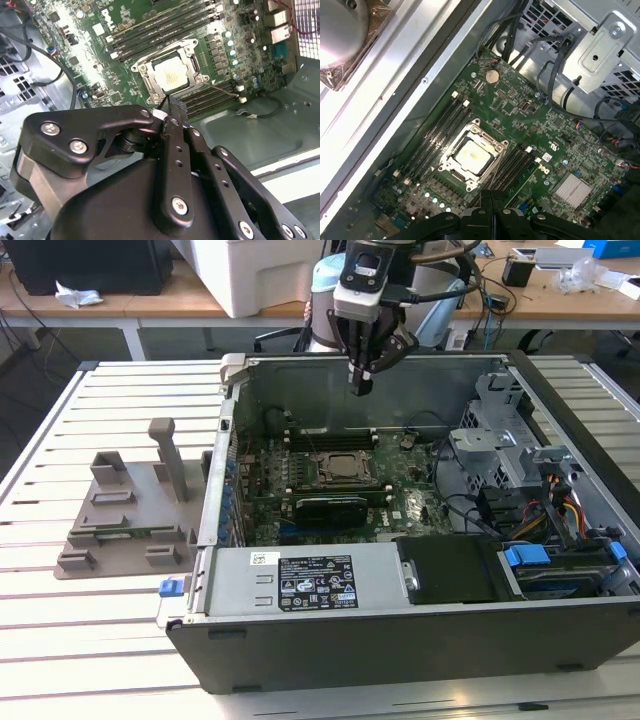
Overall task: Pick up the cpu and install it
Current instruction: 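Install the first cpu locking lever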
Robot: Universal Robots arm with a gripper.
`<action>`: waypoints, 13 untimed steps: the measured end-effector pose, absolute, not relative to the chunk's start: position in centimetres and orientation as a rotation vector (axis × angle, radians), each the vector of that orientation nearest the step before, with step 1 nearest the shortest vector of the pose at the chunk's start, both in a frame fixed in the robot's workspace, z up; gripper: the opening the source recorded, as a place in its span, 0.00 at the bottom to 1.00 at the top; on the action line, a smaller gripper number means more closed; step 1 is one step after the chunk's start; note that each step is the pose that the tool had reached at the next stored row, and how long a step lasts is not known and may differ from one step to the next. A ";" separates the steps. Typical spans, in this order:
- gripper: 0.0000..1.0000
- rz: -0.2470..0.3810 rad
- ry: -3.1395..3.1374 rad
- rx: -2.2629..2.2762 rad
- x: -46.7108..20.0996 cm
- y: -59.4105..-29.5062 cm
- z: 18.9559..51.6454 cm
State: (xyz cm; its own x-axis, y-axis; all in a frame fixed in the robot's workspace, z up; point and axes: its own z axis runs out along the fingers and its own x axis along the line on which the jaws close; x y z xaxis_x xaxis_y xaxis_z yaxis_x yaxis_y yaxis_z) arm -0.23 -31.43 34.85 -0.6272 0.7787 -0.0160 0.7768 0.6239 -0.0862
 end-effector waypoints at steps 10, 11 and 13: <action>0.11 -0.014 -2.870 -1.123 -0.2 -31.4 34.9; 0.11 -0.013 -2.876 -1.109 -0.2 -31.4 34.9; 0.11 -0.012 -2.890 -1.071 -0.2 -31.4 34.9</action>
